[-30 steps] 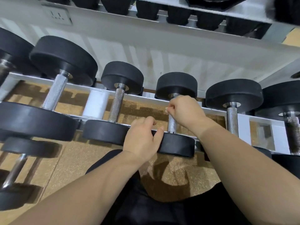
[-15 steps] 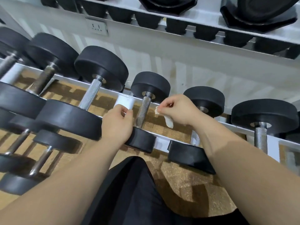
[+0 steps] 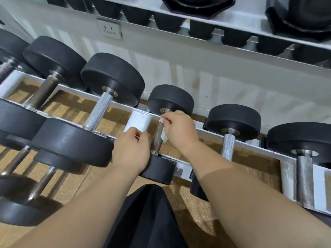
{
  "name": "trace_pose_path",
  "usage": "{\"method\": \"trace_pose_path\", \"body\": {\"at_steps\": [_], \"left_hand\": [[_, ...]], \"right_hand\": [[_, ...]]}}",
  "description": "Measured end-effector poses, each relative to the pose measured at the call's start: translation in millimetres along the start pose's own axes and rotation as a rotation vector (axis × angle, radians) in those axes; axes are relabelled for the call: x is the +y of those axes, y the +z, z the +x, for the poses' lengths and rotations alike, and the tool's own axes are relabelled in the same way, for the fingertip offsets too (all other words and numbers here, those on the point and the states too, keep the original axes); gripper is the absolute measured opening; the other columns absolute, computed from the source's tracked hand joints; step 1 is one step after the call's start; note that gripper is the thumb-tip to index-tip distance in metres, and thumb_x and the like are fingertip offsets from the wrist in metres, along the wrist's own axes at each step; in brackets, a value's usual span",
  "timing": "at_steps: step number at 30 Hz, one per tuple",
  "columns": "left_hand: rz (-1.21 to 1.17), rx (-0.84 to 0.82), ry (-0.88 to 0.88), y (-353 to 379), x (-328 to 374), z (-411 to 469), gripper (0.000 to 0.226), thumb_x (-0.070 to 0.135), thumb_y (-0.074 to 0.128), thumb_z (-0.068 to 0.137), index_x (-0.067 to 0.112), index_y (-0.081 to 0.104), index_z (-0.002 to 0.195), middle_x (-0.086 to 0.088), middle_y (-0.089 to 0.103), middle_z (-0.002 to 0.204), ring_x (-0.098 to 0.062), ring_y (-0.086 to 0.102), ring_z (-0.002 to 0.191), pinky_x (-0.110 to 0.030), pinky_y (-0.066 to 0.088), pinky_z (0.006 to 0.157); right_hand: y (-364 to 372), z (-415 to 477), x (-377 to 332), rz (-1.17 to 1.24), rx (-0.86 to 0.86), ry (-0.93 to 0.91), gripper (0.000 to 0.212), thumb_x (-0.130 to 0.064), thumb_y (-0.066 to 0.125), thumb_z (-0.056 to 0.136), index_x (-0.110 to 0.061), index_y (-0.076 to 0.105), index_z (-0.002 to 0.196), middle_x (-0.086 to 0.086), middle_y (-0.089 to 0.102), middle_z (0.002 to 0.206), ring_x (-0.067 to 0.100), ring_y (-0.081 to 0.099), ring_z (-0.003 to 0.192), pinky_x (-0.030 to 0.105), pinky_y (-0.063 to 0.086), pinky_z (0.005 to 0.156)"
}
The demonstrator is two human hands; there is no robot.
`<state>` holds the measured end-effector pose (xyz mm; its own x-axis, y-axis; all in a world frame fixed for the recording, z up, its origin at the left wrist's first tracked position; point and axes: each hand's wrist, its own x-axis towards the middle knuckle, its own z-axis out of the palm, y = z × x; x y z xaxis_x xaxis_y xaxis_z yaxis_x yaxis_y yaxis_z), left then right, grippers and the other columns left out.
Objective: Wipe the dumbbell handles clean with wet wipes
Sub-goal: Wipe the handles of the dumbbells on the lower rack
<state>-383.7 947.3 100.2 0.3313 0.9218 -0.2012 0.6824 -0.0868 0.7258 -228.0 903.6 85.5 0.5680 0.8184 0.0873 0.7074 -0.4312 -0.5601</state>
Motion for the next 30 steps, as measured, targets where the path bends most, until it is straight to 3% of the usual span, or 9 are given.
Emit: {"method": "trace_pose_path", "body": {"at_steps": [4,9,15,18,20,23,25,27,30], "left_hand": [[-0.013,-0.002,0.009,-1,0,0,0.027,0.039,0.047,0.096,0.022,0.055,0.077,0.001,0.061,0.081,-0.026,0.058,0.083,-0.044,0.051,0.077],[-0.047,0.031,0.024,-2,-1,-2,0.034,0.039,0.045,0.098,0.02,0.049,0.07,-0.001,0.056,0.076,-0.025,0.054,0.077,-0.043,0.049,0.072],[-0.123,0.07,0.025,-3,-1,-4,0.037,0.043,0.038,0.094,0.016,0.046,0.07,-0.006,0.055,0.075,-0.03,0.052,0.078,-0.047,0.047,0.074],[-0.13,0.075,0.031,-4,-1,-4,0.039,0.047,0.033,0.088,0.014,0.046,0.072,-0.007,0.055,0.076,-0.033,0.053,0.082,-0.048,0.048,0.076],[-0.128,0.061,0.036,-4,-1,-4,0.037,0.047,0.031,0.087,0.015,0.043,0.071,-0.007,0.053,0.076,-0.035,0.052,0.083,-0.05,0.048,0.076],[-0.126,0.04,0.03,-3,-2,-3,0.035,0.046,0.031,0.085,0.017,0.044,0.071,-0.008,0.054,0.078,-0.036,0.051,0.086,-0.05,0.047,0.078],[-0.123,0.042,0.028,-4,-1,-3,0.036,0.047,0.029,0.085,0.017,0.045,0.072,-0.008,0.055,0.079,-0.036,0.051,0.087,-0.051,0.048,0.08],[-0.118,0.044,0.026,-4,-1,-2,0.036,0.047,0.029,0.085,0.017,0.045,0.072,-0.009,0.056,0.08,-0.036,0.052,0.086,-0.052,0.048,0.08],[-0.123,0.044,0.026,-3,0,-2,0.035,0.046,0.029,0.085,0.017,0.041,0.07,-0.007,0.053,0.077,-0.035,0.05,0.084,-0.052,0.048,0.079]], "right_hand": [[0,-11,-2,0.19,-0.037,0.038,0.025,-0.015,0.06,0.097,-0.019,0.075,0.116,-0.004,0.056,0.102,0.015,0.057,0.096,0.018,0.038,0.086],[8,-27,-3,0.138,-0.177,-0.126,0.022,-0.016,0.064,0.094,-0.021,0.078,0.111,-0.004,0.056,0.091,0.019,0.059,0.09,0.031,0.048,0.085],[1,5,-1,0.072,-0.033,0.022,0.024,-0.03,0.058,0.099,-0.03,0.073,0.118,-0.001,0.067,0.113,0.02,0.062,0.104,0.029,0.047,0.088],[-1,3,0,0.042,-0.087,0.0,0.027,-0.025,0.055,0.101,-0.027,0.071,0.122,0.001,0.066,0.12,0.022,0.061,0.11,0.029,0.046,0.094],[-2,-11,0,0.033,-0.192,-0.082,0.026,-0.022,0.057,0.099,-0.025,0.074,0.118,0.002,0.069,0.117,0.022,0.062,0.11,0.031,0.047,0.097],[-2,-33,-6,-0.05,-0.304,-0.352,0.025,-0.019,0.059,0.095,-0.024,0.076,0.112,0.003,0.072,0.103,0.026,0.064,0.099,0.037,0.052,0.086],[-6,-22,-4,-0.115,-0.344,-0.403,0.025,-0.022,0.059,0.096,-0.029,0.075,0.113,0.001,0.073,0.1,0.025,0.065,0.096,0.037,0.053,0.082],[-9,-1,4,-0.131,-0.318,-0.306,0.028,-0.024,0.056,0.098,-0.033,0.072,0.118,0.0,0.074,0.107,0.022,0.065,0.104,0.036,0.052,0.09],[-10,19,15,-0.072,-0.112,-0.135,0.029,-0.023,0.055,0.099,-0.028,0.072,0.122,0.002,0.071,0.117,0.027,0.064,0.109,0.038,0.051,0.095]]}}
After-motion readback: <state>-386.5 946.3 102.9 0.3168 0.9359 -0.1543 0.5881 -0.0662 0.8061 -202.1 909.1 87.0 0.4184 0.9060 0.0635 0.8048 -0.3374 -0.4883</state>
